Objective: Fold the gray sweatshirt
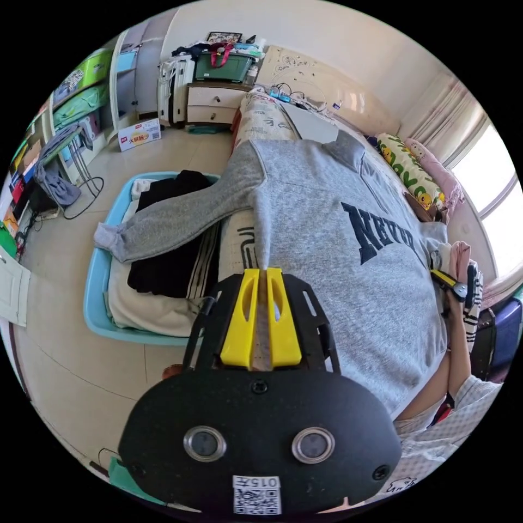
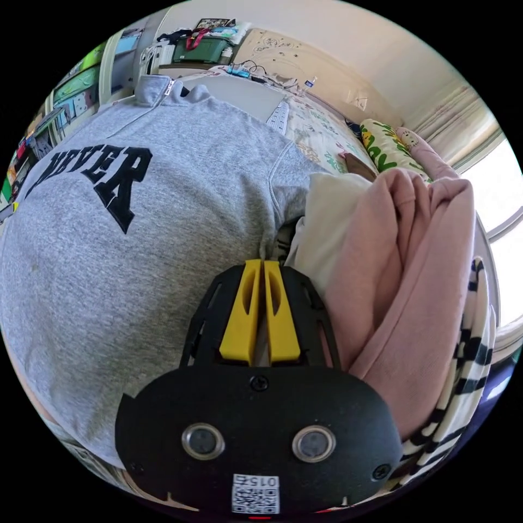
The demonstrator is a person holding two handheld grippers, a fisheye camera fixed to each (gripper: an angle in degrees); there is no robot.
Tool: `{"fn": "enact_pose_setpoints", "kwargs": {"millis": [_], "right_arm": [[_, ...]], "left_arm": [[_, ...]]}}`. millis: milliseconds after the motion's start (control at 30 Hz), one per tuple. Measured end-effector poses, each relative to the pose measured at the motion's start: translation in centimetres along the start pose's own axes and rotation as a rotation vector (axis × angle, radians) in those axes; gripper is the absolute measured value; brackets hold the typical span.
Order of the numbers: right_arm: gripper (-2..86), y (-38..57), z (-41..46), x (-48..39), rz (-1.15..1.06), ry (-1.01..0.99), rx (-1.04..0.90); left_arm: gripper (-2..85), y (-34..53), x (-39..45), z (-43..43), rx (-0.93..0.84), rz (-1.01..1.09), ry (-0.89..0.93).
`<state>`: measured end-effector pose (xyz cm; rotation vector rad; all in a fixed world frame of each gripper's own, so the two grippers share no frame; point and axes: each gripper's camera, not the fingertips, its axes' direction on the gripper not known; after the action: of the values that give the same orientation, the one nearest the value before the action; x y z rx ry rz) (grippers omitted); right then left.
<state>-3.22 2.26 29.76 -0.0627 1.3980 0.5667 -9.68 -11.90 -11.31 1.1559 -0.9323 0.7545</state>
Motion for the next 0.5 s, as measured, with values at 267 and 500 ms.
{"fn": "enact_pose_setpoints", "kwargs": {"millis": [267,500], "right_arm": [[4.2,6.2,-2.7,1.3,0.160,-0.255,0.267],[1.0,7.8,1.8,-0.1,0.156,-0.451,0.246]], "left_arm": [[6.8,5.3,2.1,-5.7,0.309,-0.079,-0.002],[6.3,7.3,12.6,-8.2,0.386,0.144,-0.010]]}}
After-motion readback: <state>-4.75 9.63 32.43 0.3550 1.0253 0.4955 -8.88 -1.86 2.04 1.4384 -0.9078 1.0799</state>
